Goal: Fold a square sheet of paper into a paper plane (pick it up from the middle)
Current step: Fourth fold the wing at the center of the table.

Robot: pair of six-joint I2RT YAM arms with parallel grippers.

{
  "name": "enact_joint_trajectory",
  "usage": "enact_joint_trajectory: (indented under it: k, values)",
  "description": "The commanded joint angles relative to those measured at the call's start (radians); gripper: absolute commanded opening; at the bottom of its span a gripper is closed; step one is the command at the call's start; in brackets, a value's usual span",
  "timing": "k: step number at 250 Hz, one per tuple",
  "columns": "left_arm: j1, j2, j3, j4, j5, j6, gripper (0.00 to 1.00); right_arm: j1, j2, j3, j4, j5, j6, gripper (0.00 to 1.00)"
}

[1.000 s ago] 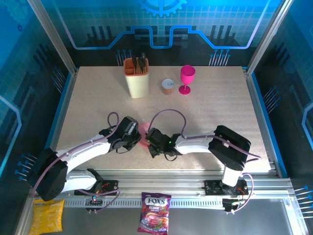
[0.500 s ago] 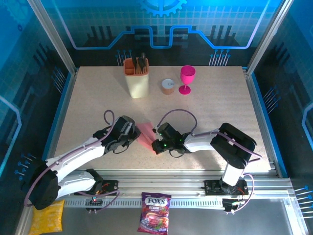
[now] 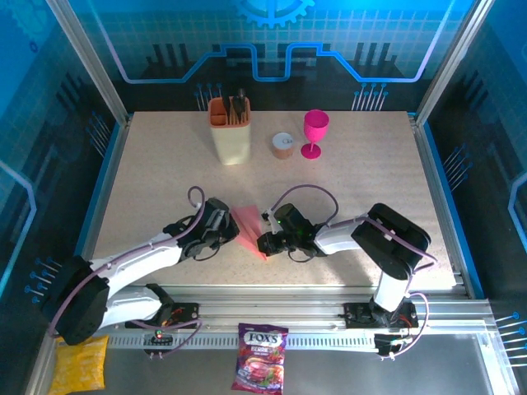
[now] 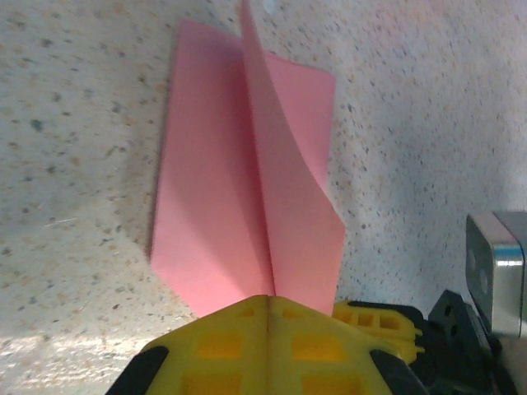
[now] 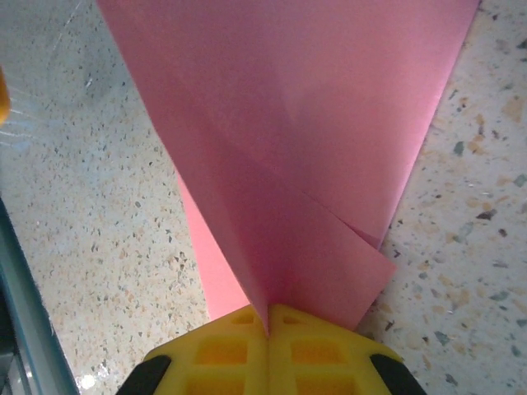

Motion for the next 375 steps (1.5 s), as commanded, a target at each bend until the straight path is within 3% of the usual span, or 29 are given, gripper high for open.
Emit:
enact_joint_trajectory:
  k: [1,115,190,375]
  values:
    - [0.001,0.039,-0.013,0.101,0.083,0.100,0.00,-0.003,0.086,-0.052,-0.053,-0.017,0.029,0.00]
    - [0.000,0.226,0.027,0.247,0.163,0.152,0.00,-0.008,0.102,-0.064,-0.026,-0.037,0.036,0.00]
    - [-0.006,0.237,0.008,0.321,0.192,0.118,0.00,-0.011,0.108,-0.064,-0.026,-0.039,0.032,0.00]
    - [0.000,0.393,0.078,0.371,0.146,0.183,0.00,-0.016,0.121,-0.073,-0.013,-0.053,0.034,0.00]
